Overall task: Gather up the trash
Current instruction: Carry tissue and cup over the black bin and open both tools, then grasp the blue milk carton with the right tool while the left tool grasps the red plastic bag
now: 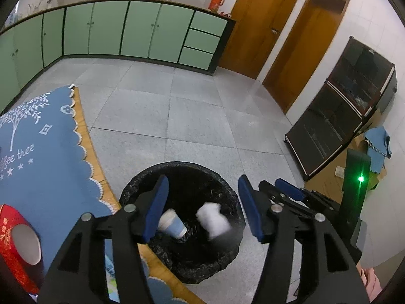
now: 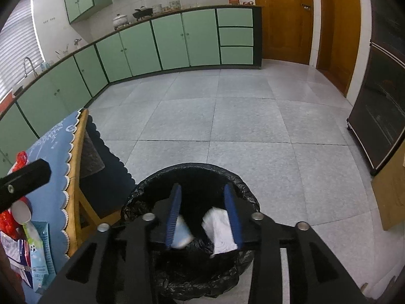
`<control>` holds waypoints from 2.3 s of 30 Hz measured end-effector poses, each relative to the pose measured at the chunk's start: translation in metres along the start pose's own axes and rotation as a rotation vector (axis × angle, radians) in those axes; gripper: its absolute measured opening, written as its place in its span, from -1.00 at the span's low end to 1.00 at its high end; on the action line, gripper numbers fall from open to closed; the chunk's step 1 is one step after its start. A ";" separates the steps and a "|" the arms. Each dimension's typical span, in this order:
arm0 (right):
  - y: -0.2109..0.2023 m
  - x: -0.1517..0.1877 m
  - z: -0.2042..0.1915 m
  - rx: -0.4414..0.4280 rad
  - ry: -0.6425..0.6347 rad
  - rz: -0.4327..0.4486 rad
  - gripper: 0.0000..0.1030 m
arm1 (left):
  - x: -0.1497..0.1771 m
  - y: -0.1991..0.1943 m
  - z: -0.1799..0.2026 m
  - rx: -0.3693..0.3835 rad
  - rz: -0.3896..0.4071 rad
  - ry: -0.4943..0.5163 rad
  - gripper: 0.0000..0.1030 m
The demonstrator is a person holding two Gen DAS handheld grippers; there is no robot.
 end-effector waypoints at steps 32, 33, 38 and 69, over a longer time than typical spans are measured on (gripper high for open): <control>-0.092 0.157 -0.171 -0.352 -0.322 0.080 0.43 | 0.148 -0.197 -0.090 -0.444 0.202 -0.067 0.27; -0.089 0.159 -0.173 -0.348 -0.328 0.080 0.43 | 0.149 -0.195 -0.090 -0.443 0.198 -0.067 0.27; -0.076 0.162 -0.177 -0.323 -0.349 0.084 0.43 | 0.157 -0.188 -0.095 -0.432 0.181 -0.083 0.27; -0.076 0.150 -0.175 -0.370 -0.325 0.061 -0.09 | 0.161 -0.172 -0.108 -0.400 0.151 -0.125 -0.87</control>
Point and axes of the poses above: each gripper's, at about its wrist camera, not at the fingertips, and y roughly the way its jaws point, z to its right, x to its underside, the point moved 7 cm from there along y, roughly the way its jaws point, and after that the axes turned 9 degrees about y, right-handed, at the moved point
